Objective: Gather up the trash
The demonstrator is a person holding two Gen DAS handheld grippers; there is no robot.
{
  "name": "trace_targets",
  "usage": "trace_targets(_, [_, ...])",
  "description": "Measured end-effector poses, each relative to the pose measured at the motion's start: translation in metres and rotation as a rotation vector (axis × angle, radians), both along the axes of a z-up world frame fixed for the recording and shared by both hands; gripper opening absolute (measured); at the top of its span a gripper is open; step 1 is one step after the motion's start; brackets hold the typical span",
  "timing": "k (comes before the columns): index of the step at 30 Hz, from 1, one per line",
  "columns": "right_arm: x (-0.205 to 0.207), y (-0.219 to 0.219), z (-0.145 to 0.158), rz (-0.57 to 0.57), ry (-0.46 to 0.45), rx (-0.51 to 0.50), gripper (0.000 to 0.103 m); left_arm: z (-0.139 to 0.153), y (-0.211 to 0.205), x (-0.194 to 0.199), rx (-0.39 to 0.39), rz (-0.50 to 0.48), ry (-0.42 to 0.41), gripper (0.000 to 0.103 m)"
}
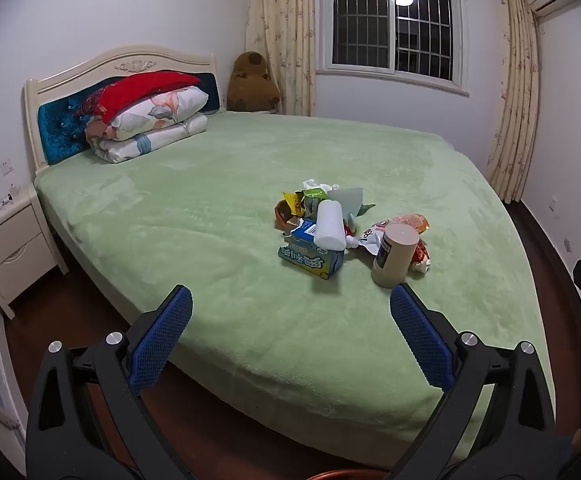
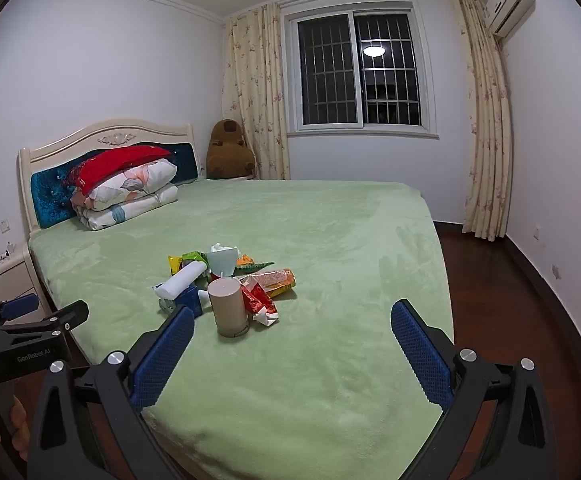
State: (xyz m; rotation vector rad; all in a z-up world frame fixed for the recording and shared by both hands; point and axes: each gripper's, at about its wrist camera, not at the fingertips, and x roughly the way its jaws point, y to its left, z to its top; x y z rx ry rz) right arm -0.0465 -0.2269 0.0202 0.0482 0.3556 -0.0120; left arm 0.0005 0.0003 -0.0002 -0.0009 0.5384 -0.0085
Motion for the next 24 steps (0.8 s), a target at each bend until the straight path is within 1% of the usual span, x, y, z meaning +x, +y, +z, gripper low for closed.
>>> trace_targets(24, [-0.001, 0.0, 0.0001, -0.011, 0.0, 0.002, 0.097, -0.0038, -0.0031, -0.0021, -0.003, -0.001, 0.007, 0.097])
